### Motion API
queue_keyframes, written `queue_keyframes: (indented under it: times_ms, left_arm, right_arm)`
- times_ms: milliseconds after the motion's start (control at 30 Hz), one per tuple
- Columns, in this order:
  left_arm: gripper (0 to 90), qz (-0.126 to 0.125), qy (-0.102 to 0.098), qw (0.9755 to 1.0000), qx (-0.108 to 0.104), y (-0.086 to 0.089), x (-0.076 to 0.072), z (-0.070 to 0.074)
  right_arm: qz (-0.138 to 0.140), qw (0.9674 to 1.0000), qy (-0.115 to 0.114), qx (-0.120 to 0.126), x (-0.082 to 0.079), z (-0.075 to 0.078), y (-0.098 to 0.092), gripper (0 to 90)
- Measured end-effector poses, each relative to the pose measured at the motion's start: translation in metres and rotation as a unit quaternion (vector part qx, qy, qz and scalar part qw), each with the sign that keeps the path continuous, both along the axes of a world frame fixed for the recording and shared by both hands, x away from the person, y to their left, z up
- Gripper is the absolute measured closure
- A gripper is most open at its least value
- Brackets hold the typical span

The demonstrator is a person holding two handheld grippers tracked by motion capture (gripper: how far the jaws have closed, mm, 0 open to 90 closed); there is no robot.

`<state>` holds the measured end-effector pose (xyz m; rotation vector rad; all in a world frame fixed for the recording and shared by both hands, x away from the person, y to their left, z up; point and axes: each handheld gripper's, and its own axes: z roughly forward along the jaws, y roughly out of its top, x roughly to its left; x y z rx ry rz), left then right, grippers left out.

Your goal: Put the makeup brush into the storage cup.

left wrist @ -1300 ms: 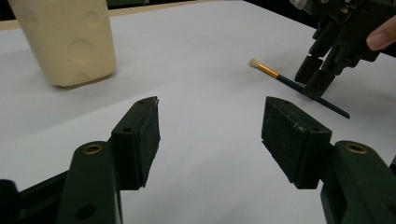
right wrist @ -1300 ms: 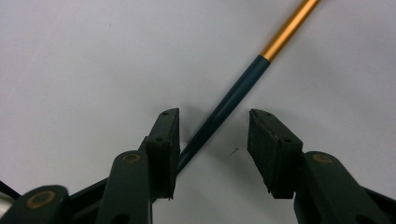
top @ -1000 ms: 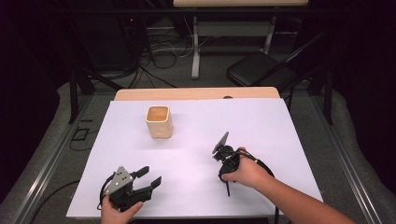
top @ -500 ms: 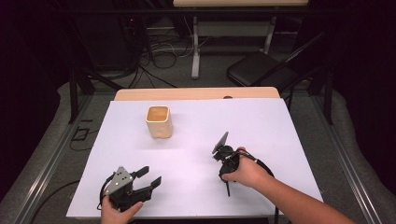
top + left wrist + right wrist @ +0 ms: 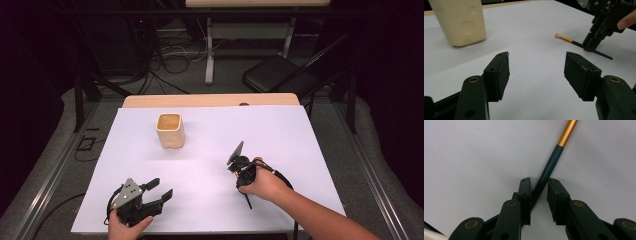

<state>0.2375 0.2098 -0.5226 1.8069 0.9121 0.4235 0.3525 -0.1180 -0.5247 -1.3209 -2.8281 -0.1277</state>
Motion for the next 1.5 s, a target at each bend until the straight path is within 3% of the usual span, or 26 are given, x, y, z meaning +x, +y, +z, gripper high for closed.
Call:
queue_keyframes:
  times_ms: [433, 1100, 1367, 1500]
  left_arm:
    - [36.8, -0.001, 0.000, 1.0000, 0.000, 0.000, 0.000, 0.000]
    - [37.1, -0.001, 0.001, 1.0000, 0.000, 0.000, 0.000, 0.000]
    - [37.1, -0.001, 0.001, 1.0000, 0.000, 0.000, 0.000, 0.000]
    - [37.1, -0.001, 0.001, 1.0000, 0.000, 0.000, 0.000, 0.000]
  right_arm:
    - [0.002, 1.0000, -0.002, -0.006, 0.002, 0.000, -0.002, 83.0]
    - [-0.004, 1.0000, 0.000, 0.006, -0.002, 0.000, 0.001, 83.8]
    - [0.007, 1.0000, 0.002, -0.001, -0.001, 0.008, 0.001, 83.8]
    - [0.005, 1.0000, -0.003, 0.008, -0.001, 0.010, 0.001, 83.8]
